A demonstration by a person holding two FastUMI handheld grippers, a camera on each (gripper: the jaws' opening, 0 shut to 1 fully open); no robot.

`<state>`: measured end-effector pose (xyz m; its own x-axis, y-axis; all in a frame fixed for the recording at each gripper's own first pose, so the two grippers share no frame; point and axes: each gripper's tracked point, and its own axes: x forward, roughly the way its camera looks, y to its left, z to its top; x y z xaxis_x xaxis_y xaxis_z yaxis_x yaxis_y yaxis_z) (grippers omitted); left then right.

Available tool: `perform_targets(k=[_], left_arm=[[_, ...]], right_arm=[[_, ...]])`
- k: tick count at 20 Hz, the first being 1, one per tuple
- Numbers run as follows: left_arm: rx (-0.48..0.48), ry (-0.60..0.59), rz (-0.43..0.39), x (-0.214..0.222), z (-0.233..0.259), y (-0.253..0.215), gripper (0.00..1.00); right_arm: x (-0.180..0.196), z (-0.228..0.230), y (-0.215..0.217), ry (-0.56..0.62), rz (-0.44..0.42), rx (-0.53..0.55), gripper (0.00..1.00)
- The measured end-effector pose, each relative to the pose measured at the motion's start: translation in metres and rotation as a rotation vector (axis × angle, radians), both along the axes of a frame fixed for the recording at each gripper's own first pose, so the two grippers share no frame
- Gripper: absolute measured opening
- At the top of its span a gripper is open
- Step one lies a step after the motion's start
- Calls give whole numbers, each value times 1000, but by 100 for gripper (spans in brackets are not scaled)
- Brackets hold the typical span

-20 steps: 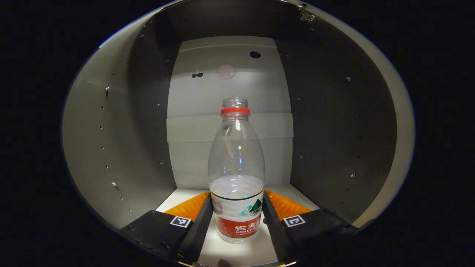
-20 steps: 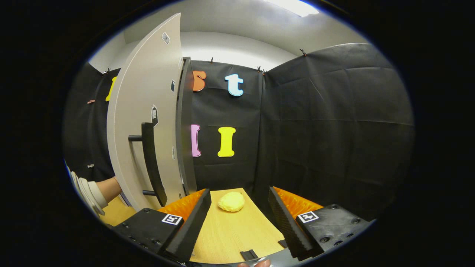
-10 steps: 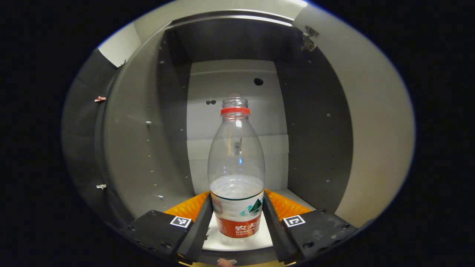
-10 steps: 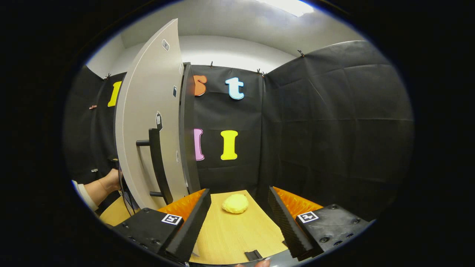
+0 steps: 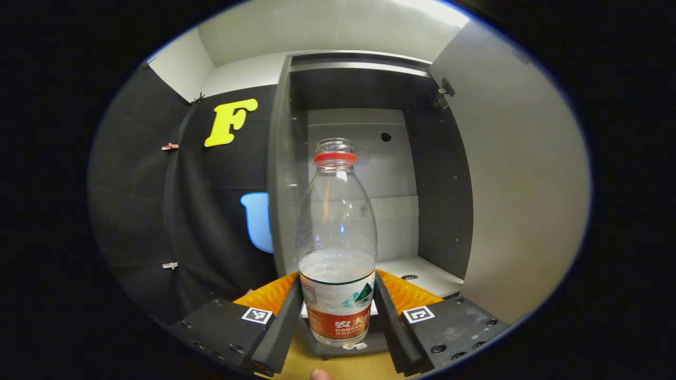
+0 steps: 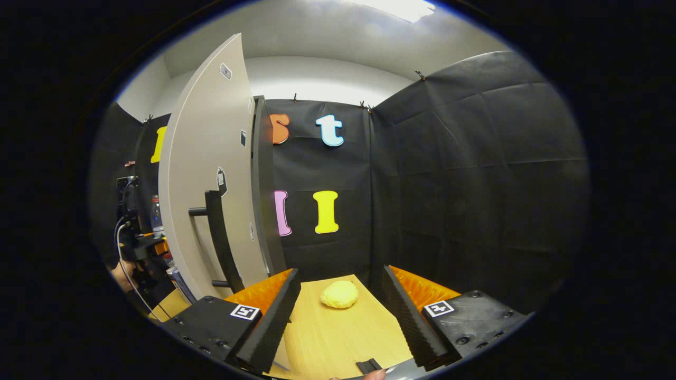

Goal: Open the cabinet door with the right hand, grasp the bottle in the cabinet with the left hand and place it on the coaster, then close the cabinet door with the right hand.

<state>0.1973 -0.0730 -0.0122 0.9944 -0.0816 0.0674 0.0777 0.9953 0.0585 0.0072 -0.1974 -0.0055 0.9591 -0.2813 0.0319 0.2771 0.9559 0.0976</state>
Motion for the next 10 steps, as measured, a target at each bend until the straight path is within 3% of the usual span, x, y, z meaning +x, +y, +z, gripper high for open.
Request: perform_targets(k=[3, 10], left_arm=[[-6, 6, 8, -27, -26, 24, 75], [-26, -3, 19, -80, -97, 58, 75]], right_arm=[[4, 0, -6, -3, -22, -92, 97], [5, 9, 6, -36, -2, -80, 98]])
